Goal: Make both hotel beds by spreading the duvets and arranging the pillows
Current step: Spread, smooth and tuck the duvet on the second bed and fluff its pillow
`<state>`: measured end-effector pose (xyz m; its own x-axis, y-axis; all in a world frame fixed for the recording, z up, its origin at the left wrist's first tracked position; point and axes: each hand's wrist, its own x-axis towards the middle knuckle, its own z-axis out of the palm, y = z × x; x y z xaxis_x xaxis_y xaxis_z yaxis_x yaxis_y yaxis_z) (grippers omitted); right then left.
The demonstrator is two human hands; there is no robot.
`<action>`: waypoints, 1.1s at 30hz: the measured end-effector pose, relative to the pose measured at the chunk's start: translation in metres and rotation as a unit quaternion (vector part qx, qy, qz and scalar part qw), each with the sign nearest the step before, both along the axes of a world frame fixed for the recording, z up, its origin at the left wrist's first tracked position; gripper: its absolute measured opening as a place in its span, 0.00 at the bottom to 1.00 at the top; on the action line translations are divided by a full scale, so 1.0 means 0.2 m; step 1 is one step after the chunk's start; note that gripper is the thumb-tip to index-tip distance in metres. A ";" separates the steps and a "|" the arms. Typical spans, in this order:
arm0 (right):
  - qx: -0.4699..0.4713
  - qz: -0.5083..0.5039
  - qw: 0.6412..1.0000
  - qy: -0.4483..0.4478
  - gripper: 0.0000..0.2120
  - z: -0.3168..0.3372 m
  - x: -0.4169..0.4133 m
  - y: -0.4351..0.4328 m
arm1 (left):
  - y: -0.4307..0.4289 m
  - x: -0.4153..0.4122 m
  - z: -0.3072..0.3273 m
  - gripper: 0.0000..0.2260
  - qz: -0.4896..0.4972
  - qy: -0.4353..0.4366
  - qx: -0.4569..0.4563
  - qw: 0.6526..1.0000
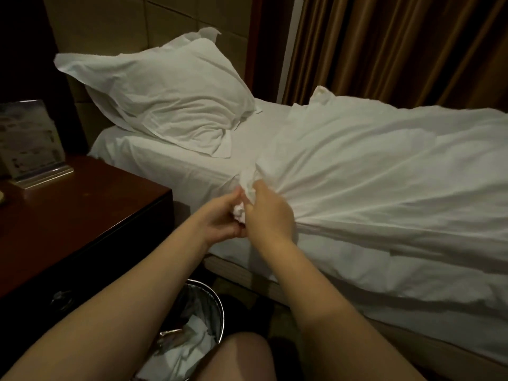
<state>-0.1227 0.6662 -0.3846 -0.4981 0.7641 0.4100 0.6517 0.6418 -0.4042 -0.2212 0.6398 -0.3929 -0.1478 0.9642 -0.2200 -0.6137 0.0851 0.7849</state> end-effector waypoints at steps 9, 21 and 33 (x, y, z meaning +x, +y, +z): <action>0.115 0.034 0.991 0.057 0.19 -0.17 -0.09 0.26 | 0.28 -0.11 0.02 0.16 -0.048 0.262 -0.056 0.962; -0.162 -0.103 0.981 -0.036 0.40 0.28 -0.04 0.26 | 0.40 0.04 0.44 0.09 0.009 0.105 -0.282 0.954; -0.366 -0.116 0.920 -0.075 0.25 1.07 0.25 0.54 | 0.73 0.33 1.23 0.09 -0.003 0.240 -0.367 0.899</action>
